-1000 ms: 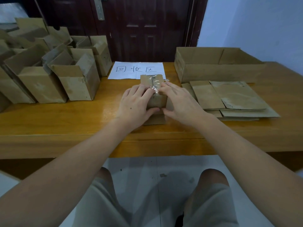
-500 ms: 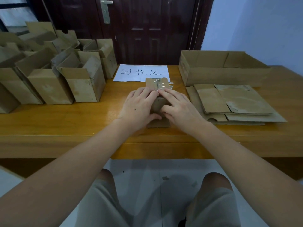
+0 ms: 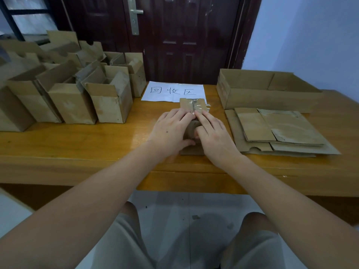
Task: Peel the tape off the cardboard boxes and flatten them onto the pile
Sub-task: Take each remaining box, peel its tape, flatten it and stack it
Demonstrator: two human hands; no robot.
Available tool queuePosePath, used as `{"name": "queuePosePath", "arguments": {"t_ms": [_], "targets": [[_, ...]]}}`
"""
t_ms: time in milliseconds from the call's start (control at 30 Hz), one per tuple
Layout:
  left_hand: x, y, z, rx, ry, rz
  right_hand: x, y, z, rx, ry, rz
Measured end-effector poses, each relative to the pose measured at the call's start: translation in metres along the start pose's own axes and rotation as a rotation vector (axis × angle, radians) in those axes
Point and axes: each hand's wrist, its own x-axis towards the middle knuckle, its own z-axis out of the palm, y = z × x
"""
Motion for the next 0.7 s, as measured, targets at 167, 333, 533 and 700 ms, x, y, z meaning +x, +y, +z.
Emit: {"name": "queuePosePath", "arguments": {"t_ms": [167,333,533,700], "targets": [[-0.004,-0.001,-0.001,-0.021,0.024,0.024,0.001,0.003,0.0,0.134,-0.018,0.02],[-0.006,-0.001,-0.003,-0.076,0.001,0.035,0.002,0.011,-0.008,0.194,-0.04,-0.013],[-0.012,-0.009,-0.004,-0.131,-0.081,0.126,0.004,0.014,-0.004,0.196,-0.001,-0.041],[-0.013,-0.014,0.003,-0.093,-0.068,0.163,0.004,0.016,-0.005,0.286,-0.038,-0.017]]}}
